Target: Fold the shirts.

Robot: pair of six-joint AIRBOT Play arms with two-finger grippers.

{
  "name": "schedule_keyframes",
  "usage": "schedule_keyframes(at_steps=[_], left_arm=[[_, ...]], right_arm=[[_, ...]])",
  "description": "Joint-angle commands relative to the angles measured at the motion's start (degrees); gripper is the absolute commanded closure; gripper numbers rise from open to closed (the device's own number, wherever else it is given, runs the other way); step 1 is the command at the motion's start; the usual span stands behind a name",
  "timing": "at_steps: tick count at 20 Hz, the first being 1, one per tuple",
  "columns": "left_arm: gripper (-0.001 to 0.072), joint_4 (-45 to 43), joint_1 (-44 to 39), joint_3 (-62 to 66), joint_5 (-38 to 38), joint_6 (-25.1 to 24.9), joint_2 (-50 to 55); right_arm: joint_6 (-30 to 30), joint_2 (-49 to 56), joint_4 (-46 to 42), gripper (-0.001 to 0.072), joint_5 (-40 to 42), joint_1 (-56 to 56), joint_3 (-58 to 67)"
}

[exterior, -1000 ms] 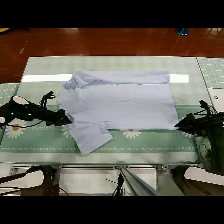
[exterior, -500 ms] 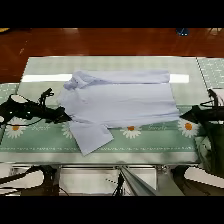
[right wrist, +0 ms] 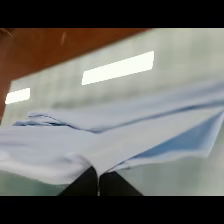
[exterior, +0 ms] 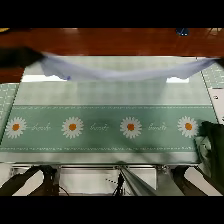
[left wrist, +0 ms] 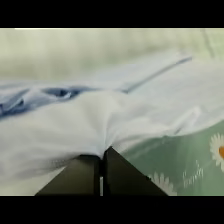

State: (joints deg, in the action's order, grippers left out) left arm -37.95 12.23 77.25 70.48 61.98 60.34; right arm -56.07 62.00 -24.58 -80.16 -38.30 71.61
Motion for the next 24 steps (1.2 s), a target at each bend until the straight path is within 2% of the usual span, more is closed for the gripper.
schedule_keyframes(at_steps=[1,3,5,8,10,14,18,21,24], left_arm=[[0.0683,0.98,0.02,22.43,-1.99,0.04,-5.25],[0.0684,-2.58,0.0,33.4,-2.97,1.46,-5.73],[0.0684,-6.27,0.0,41.42,-2.67,5.88,-6.03],[0.0685,-12.98,0.02,44.13,-2.45,6.64,-10.51],[0.0685,-20.04,0.02,44.02,-0.07,10.03,-14.43],[0.0686,-28.41,0.02,44.04,7.13,13.57,-20.79],[0.0686,-29.16,0.02,44.0,17.42,17.64,-22.14],[0.0686,-29.14,0.02,39.82,24.79,19.37,-21.38],[0.0686,-28.92,0.0,29.49,25.55,20.22,-19.34]], right_arm=[[-5.03,-7.02,4.31,0.0701,4.96,-0.04,12.55],[-6.97,-10.32,2.49,0.0701,10.21,-0.04,19.69],[-9.88,-12.81,-3.5,0.0701,12.68,-0.04,27.45],[-18.01,-15.89,-19.26,0.0702,11.63,-0.09,38.1],[-21.16,-18.05,-25.27,0.0702,8.28,-0.09,41.9],[-23.3,-21.57,-26.16,0.0702,0.0,-0.09,42.66],[-23.21,-21.2,-26.88,0.0702,-6.95,-0.07,42.66],[-22.82,-17.81,-29.9,0.0703,-16.74,-0.02,42.64],[-22.73,-9.97,-29.88,0.0703,-20.55,-0.04,42.64]])
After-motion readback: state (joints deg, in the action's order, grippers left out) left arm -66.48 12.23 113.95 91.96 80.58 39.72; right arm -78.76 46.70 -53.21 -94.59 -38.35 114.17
